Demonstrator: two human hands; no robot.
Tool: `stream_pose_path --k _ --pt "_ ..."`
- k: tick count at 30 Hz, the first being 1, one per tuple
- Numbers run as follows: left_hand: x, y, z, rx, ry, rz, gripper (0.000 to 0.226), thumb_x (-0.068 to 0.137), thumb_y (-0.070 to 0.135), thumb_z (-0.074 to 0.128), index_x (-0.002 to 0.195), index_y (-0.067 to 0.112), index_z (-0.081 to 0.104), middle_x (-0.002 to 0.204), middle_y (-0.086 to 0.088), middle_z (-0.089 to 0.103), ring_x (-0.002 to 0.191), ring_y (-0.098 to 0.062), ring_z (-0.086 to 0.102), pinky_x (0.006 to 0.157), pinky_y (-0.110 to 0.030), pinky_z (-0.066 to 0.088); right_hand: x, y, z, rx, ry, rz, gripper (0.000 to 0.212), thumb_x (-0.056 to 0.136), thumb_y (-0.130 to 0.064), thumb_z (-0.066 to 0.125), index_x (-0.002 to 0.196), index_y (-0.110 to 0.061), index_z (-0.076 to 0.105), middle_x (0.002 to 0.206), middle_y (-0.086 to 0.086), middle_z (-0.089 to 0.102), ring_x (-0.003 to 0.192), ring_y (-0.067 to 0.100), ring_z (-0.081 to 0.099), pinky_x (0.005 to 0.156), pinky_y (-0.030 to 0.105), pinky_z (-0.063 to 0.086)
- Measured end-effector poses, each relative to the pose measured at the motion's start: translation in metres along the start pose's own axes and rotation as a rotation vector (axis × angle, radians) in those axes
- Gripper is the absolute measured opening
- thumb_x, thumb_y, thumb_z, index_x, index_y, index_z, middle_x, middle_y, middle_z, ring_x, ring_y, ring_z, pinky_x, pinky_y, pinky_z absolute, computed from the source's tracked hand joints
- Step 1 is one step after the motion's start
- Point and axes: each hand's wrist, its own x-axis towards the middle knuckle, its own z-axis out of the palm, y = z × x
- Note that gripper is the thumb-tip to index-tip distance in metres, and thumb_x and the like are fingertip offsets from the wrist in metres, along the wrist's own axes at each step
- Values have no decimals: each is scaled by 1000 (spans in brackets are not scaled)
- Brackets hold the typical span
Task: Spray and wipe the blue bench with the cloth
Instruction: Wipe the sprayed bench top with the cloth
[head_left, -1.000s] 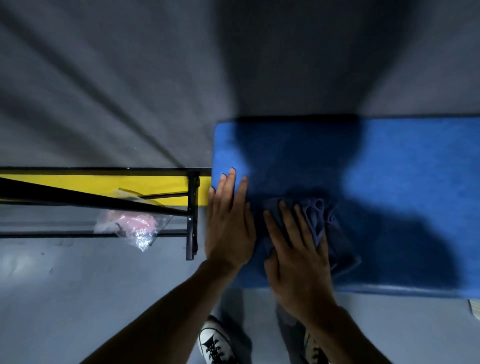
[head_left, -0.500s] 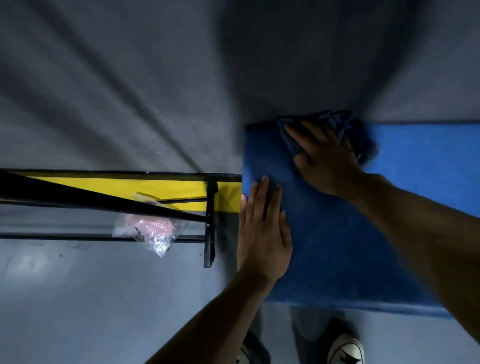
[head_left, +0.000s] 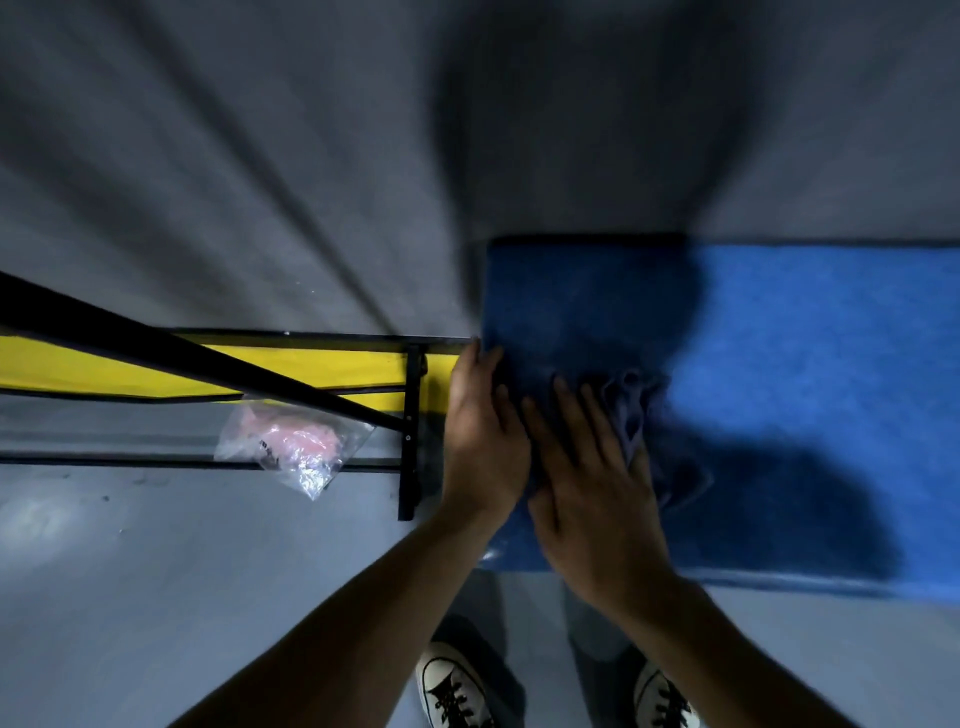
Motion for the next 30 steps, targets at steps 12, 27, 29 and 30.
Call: stream_pose_path --k 12,27,29,30 --pt "9 9 -11 -531 28 -627 41 103 49 44 114 27 76 110 0 79 109 -22 73 103 -52 54 -7 -21 13 -47 10 50 64 96 -41 37 159 -35 27 171 -2 14 158 25 6 121 64 17" --pt "21 -8 -20 -670 17 -792 51 107 52 37 103 25 80 108 5 79 102 -11 73 86 -28 56 190 -8 -29 -67 -106 -66 55 101 -44 30 156 -43 23 169 -4 9 155 28 5 117 72 8" --pt "22 -5 -26 -697 -12 -811 51 109 48 33 108 21 76 104 6 78 91 -6 74 68 -19 55 196 -9 -32 -81 -133 -65 55 102 -44 30 156 -43 20 169 -5 6 155 28 2 117 72 7" --pt "22 -4 -28 -708 -24 -816 53 109 47 32 114 16 74 107 4 77 92 -6 73 68 -18 54 195 -9 -32 -93 -122 -71 54 102 -43 30 156 -42 21 169 -5 7 155 28 3 117 72 8"
